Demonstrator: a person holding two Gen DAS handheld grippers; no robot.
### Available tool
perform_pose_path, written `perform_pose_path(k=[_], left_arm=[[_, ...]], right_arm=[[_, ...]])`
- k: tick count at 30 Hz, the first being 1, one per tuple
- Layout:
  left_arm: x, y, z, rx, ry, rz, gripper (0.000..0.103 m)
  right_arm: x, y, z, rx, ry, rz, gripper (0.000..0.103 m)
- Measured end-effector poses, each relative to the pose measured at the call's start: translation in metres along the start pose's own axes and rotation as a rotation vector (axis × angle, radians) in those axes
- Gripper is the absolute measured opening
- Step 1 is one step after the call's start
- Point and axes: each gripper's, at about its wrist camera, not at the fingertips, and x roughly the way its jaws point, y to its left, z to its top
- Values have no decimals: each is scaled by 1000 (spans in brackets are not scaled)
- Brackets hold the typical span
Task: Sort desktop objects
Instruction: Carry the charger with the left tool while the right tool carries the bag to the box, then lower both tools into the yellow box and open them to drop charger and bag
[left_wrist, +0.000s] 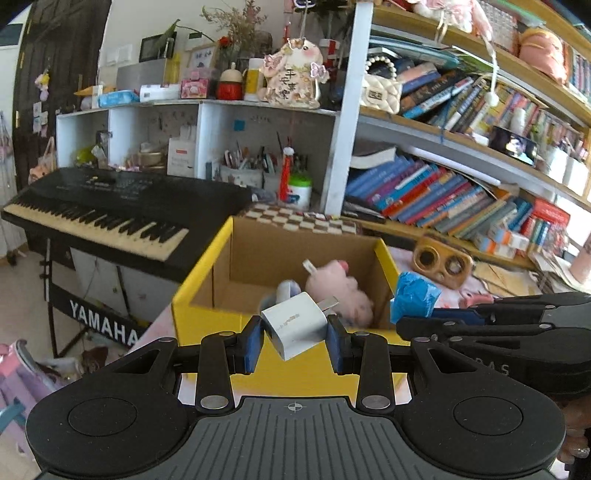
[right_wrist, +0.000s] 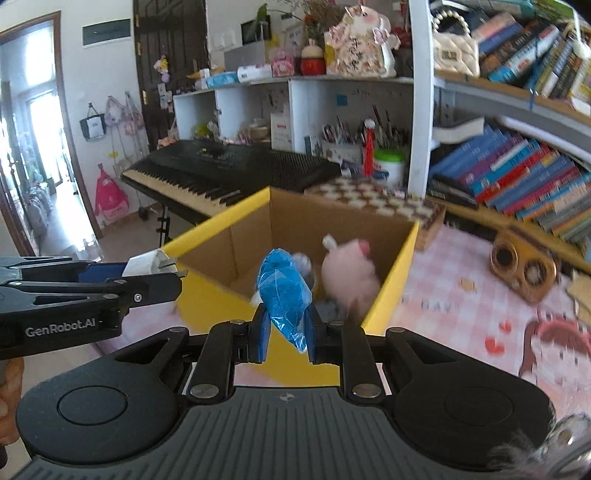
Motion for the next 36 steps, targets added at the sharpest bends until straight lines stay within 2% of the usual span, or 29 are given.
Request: perform_pose_path(k=[10,17,27,36], left_arm=[[58,-10,22,11,24,49,34],[100,-26,26,61,93,45,34],[141,-35,11,87,235,60,34],[146,-42,11,166,291,60,34]], right_arm=[[45,-47,38,-47,-14,5,18],[74,-72,50,-26,12,23,18],[110,-75,49,-54,84,77,18],[140,-70,46,-70,209,122,18]])
